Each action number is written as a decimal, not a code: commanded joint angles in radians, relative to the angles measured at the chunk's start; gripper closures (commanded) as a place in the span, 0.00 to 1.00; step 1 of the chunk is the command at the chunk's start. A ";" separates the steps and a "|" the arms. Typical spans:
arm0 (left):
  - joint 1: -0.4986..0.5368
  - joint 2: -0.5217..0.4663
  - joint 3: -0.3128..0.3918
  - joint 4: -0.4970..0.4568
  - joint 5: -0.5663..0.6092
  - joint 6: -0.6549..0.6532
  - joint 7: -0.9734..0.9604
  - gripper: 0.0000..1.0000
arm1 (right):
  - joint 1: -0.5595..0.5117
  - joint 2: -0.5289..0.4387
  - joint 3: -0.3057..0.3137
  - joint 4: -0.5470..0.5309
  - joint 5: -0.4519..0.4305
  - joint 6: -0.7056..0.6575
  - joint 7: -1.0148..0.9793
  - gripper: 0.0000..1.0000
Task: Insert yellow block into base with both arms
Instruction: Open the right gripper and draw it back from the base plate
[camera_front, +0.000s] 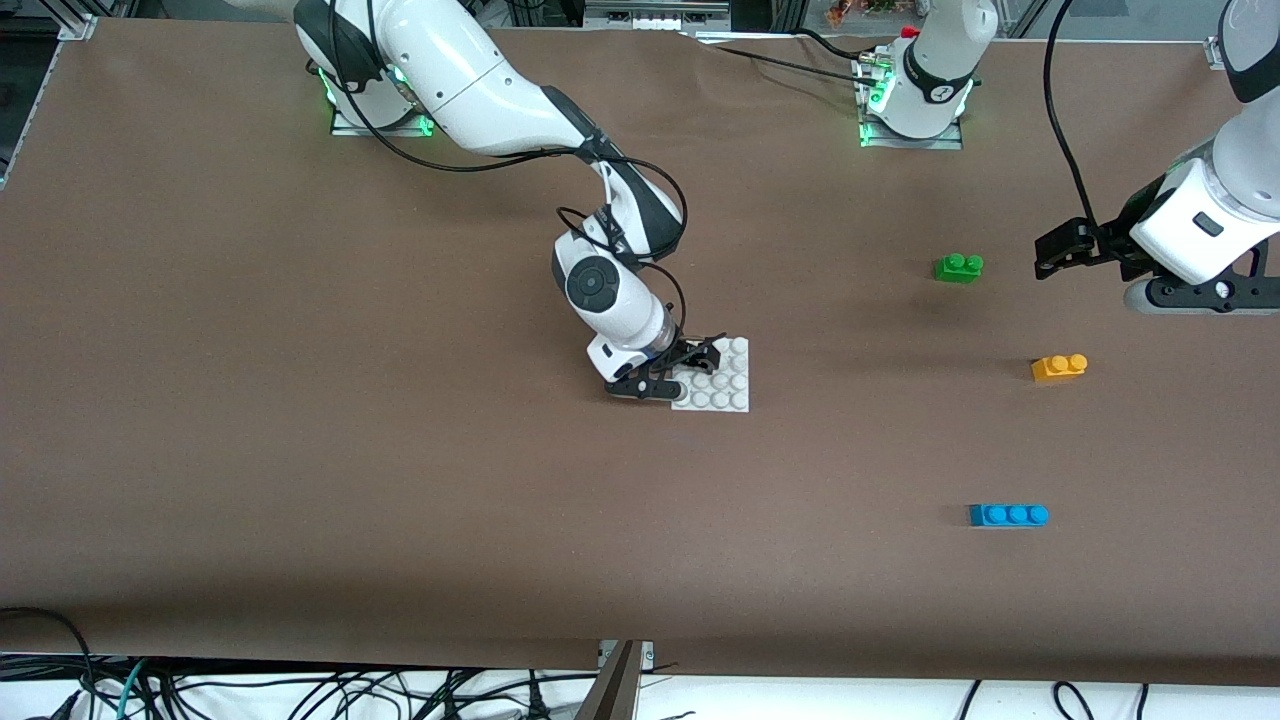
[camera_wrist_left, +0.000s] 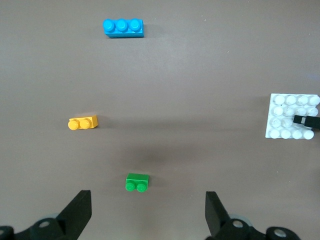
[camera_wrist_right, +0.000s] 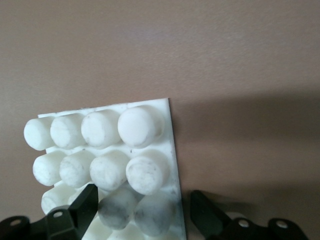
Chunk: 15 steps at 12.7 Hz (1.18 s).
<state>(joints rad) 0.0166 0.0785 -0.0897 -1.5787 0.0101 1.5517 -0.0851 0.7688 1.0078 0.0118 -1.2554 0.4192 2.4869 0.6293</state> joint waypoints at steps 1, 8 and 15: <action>0.002 0.001 -0.001 -0.003 0.028 -0.001 -0.001 0.00 | -0.019 -0.008 -0.004 0.057 0.004 -0.097 -0.003 0.14; 0.036 0.004 0.001 -0.052 0.031 0.016 0.004 0.00 | -0.095 -0.086 -0.007 0.060 0.001 -0.259 -0.010 0.00; 0.134 0.091 -0.001 -0.058 0.057 0.045 0.016 0.00 | -0.132 -0.241 -0.182 0.010 -0.042 -0.626 -0.210 0.00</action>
<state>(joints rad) 0.1155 0.1214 -0.0796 -1.6338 0.0187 1.5695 -0.0831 0.6439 0.8339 -0.1303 -1.1826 0.3826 1.9345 0.4926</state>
